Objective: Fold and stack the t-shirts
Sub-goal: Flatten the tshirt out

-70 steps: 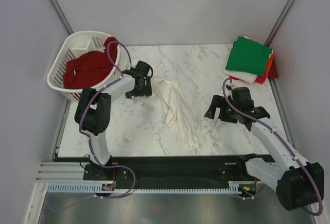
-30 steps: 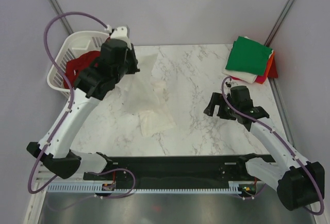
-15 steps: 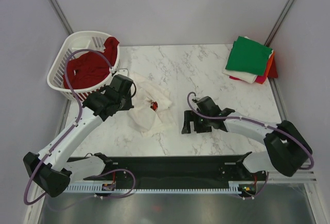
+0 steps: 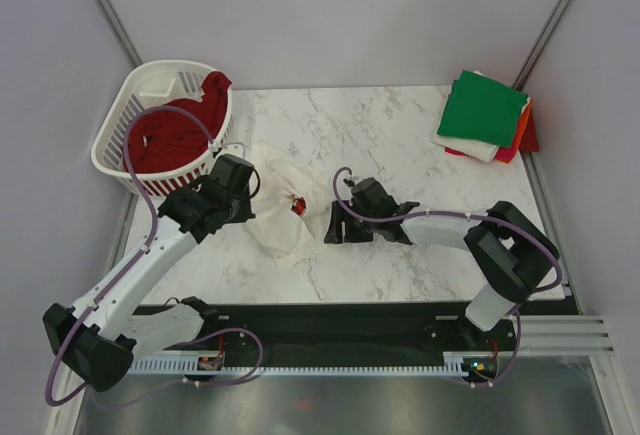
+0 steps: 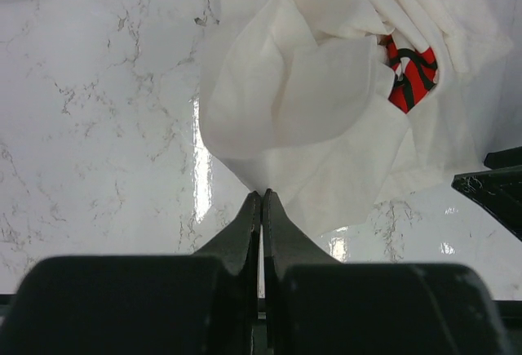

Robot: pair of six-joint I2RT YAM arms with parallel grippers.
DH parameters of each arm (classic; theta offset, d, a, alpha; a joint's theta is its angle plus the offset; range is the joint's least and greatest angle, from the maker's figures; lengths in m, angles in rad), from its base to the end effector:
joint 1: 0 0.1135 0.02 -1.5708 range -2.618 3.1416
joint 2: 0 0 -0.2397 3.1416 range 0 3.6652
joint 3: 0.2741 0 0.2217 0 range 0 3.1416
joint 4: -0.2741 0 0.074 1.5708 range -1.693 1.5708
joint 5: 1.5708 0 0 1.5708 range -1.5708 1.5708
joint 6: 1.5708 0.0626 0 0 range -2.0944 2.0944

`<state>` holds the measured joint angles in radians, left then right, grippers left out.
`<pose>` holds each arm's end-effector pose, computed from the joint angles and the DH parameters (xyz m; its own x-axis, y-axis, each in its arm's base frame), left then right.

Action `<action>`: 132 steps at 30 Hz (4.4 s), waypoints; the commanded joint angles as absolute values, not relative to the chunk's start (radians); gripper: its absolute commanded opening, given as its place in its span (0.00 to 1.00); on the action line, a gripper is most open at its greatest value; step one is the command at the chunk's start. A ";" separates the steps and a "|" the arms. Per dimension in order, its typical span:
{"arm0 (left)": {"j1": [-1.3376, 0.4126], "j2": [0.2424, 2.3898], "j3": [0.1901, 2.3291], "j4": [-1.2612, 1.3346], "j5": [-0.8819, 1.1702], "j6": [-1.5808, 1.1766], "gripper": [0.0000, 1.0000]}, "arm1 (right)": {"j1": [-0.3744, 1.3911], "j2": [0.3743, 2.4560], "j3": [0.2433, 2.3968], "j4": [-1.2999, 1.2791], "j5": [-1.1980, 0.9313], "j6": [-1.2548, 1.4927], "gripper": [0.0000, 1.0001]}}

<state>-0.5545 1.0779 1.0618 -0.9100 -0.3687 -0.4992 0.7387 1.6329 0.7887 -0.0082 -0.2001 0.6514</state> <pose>0.1823 -0.0864 0.2754 -0.7436 -0.0647 -0.6655 -0.0558 0.9978 -0.0348 0.2213 0.2183 0.1312 -0.9014 -0.0172 -0.4327 -0.2642 0.8135 0.5181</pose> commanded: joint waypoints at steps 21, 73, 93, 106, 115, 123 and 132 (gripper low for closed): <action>-0.535 0.966 1.227 -0.923 -0.335 -0.453 0.02 | 0.683 1.392 0.923 -0.237 -0.126 0.597 0.00; -0.517 1.084 2.131 -0.795 -0.076 -0.258 0.02 | 0.641 1.222 2.465 -0.681 0.788 -0.073 0.00; -0.153 2.054 2.281 -1.012 -0.164 -0.445 0.86 | 0.196 2.477 2.686 -0.399 0.451 0.152 0.98; -0.189 1.735 2.028 -0.942 -0.187 -0.413 0.99 | 0.216 1.975 2.219 -0.357 0.319 0.225 0.98; -0.215 1.497 1.476 -0.762 -0.011 -0.426 0.92 | 0.216 1.513 1.438 -0.454 0.126 0.431 0.98; -0.302 1.586 1.397 -0.690 0.003 -0.452 0.88 | 0.271 1.303 0.935 -0.382 -0.196 0.525 0.86; -0.308 1.741 1.351 -0.690 0.003 -0.453 0.88 | 0.382 1.290 0.695 -0.299 -0.282 0.635 0.79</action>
<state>-0.3099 1.6932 1.3720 -0.7162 -0.0120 -0.4225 0.3874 1.2694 0.7311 -0.3733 -0.2375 0.5781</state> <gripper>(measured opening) 0.880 0.796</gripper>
